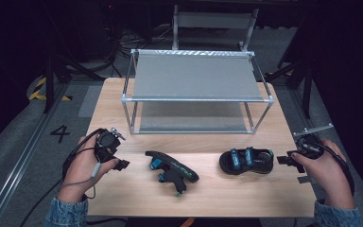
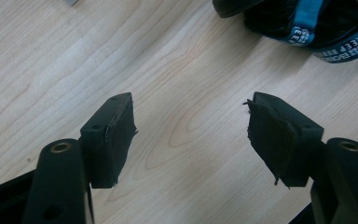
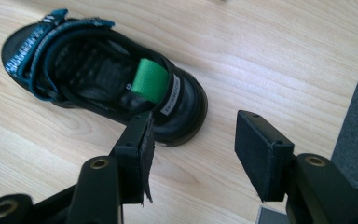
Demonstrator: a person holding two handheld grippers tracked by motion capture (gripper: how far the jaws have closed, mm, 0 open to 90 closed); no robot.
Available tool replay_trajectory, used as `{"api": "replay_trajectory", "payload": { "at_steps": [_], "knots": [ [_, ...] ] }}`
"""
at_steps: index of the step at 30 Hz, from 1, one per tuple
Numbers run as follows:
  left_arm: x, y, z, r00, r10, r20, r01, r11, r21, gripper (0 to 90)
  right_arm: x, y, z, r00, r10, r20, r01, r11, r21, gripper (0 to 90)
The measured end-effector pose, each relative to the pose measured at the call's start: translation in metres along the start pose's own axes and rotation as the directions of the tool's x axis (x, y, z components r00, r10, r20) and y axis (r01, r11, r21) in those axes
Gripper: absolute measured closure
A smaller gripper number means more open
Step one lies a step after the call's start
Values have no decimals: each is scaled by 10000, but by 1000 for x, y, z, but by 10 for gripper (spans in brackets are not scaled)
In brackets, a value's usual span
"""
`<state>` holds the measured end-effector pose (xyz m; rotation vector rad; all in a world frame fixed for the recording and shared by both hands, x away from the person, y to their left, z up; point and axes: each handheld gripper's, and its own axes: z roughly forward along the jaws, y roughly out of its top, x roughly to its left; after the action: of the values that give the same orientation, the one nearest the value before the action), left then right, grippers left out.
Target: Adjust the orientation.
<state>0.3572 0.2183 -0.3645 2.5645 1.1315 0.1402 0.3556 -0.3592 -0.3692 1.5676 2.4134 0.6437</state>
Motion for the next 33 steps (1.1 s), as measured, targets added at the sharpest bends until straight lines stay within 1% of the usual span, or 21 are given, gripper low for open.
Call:
{"api": "replay_trajectory", "payload": {
  "at_steps": [2,3,4,5,7,8,10,12,15,16,19,20,21,24,25,27,28,29,30,31,33],
  "knots": [
    [0,1,-1,10000,54,8,-54,9999,-96,352,1,0,0,10000,27,-60,-27,10000,-45,482],
    [-1,1,-2,10000,55,77,-54,9999,-142,352,1,0,1,9999,42,-145,-44,10000,-84,481],
    [-1,2,-3,9998,155,121,-152,9997,-209,370,0,0,1,9998,17,-194,-18,10000,-67,480],
    [-2,3,-3,9997,94,229,-88,9997,-240,389,0,-1,1,9998,43,-182,-45,9999,-106,480],
    [-3,5,-4,9992,154,369,-139,9991,-391,424,-2,-2,1,9999,85,-108,-86,9999,-106,481],
    [-5,6,-5,9988,113,486,-95,9992,-379,450,-3,-3,0,9999,137,-104,-138,9998,-135,481],
    [-7,8,-6,9975,208,668,-174,9986,-508,514,-3,-5,-1,9997,216,-110,-218,9997,-135,481],
    [-10,11,-7,9962,270,832,-215,9976,-657,571,-4,-6,-1,9997,198,-118,-199,9997,-106,481],
    [-16,15,-7,9916,337,1250,-218,9952,-951,694,-6,-7,-3,9996,230,-169,-232,9996,-174,480],
    [-18,17,-6,9907,414,1294,-292,9951,-947,745,-7,-8,-4,9997,208,-130,-211,9995,-230,480],
    [-26,23,-4,9884,684,1359,-554,9937,-974,857,-8,-10,-6,9995,271,-170,-275,9993,-244,479],
    [-28,26,-3,9873,729,1415,-587,9931,-1016,886,-9,-11,-6,9997,204,-163,-208,9995,-219,478],
    [-31,28,-2,9858,811,1473,-647,9915,-1132,900,-10,-12,-5,9997,206,-151,-209,9996,-202,476],
    [-38,35,1,9809,995,1670,-768,9876,-1368,900,-9,-13,-4,9996,179,-212,-183,9996,-208,471],
    [-42,37,2,9784,1066,1771,-806,9857,-1481,900,-9,-13,-3,9997,38,-241,-43,9998,-181,469],
    [-47,42,3,9697,1303,2066,-967,9815,-1650,900,-7,-13,-2,9992,21,-395,-29,9998,-191,464],
    [-47,42,3,9697,1303,2066,-967,9815,-1650,900,-7,-14,-2,9991,24,-417,-32,9998,-172,464],
    [-52,45,4,9656,1447,2160,-1084,9792,-1715,900,-7,-14,-2,9991,24,-417,-32,9998,-172,464],
    [-56,48,6,9652,1576,2087,-1224,9775,-1720,900,-7,-14,-1,9992,-18,-411,12,9999,-158,463],
    [-59,51,8,9647,1618,2075,-1281,9776,-1670,900,-6,-14,-1,9991,-24,-432,18,9999,-142,461],
    [-63,56,14,9605,1809,2112,-1477,9754,-1639,900,-6,-14,-1,9991,-14,-421,7,9999,-164,460]
  ]
}}
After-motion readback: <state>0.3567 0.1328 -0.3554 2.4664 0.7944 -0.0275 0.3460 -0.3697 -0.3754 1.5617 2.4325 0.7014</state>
